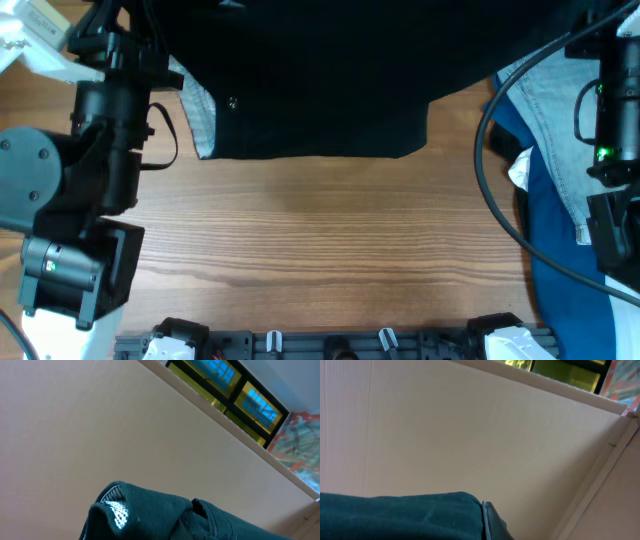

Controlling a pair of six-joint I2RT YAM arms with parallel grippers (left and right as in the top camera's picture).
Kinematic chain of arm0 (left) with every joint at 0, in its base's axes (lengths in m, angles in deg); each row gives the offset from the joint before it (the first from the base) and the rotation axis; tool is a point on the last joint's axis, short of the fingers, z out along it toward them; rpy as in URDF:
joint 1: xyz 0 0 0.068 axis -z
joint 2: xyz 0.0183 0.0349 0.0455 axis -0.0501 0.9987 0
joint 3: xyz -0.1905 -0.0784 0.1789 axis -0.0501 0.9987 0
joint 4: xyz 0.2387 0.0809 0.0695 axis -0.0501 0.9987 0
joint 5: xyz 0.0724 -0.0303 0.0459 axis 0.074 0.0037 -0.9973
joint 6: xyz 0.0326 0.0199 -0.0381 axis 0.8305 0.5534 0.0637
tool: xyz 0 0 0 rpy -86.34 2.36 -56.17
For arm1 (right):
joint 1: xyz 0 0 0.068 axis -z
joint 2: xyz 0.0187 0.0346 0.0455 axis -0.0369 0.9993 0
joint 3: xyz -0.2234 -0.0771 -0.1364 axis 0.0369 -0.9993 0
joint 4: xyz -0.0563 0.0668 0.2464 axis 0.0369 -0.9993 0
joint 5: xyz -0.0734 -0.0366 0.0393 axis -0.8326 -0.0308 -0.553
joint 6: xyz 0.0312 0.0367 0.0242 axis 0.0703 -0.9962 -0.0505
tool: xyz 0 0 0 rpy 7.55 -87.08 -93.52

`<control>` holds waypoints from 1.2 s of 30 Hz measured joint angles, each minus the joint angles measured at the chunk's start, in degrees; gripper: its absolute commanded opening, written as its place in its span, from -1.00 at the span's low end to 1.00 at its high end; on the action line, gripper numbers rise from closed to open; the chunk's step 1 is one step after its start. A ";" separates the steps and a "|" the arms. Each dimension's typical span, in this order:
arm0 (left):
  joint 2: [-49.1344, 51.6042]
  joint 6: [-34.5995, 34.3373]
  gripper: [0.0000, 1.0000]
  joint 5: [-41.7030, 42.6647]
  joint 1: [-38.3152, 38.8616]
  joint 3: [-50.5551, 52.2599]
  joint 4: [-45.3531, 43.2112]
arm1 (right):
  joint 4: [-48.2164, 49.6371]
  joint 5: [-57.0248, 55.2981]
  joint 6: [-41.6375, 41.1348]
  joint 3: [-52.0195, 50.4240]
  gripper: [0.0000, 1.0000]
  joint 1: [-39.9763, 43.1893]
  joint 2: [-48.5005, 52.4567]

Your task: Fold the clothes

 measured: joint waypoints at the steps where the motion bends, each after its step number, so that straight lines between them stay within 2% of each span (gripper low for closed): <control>1: -0.15 0.37 -0.92 -0.28 0.02 0.00 0.07 | -1.90 0.02 -0.04 0.11 -0.91 0.00 -0.02; 9: 2.19 1.01 -0.92 -2.95 0.07 0.00 5.68 | -18.60 0.66 -5.68 0.39 -0.91 0.00 4.02; 13: 5.27 1.03 -0.92 -4.57 0.04 0.02 6.49 | -21.59 1.16 -9.18 0.39 -0.91 0.11 6.62; 27: 5.70 1.05 -0.92 -5.16 0.07 0.02 0.87 | -8.31 1.60 -6.25 0.39 -0.91 0.31 4.09; 31: 4.02 1.05 -0.92 -4.55 0.24 0.02 -3.82 | -2.47 2.19 -4.44 0.39 -0.91 0.31 2.10; 36: 1.92 1.92 -0.92 -3.50 0.33 0.02 -6.86 | 0.42 2.60 -2.12 0.39 -0.91 0.31 0.63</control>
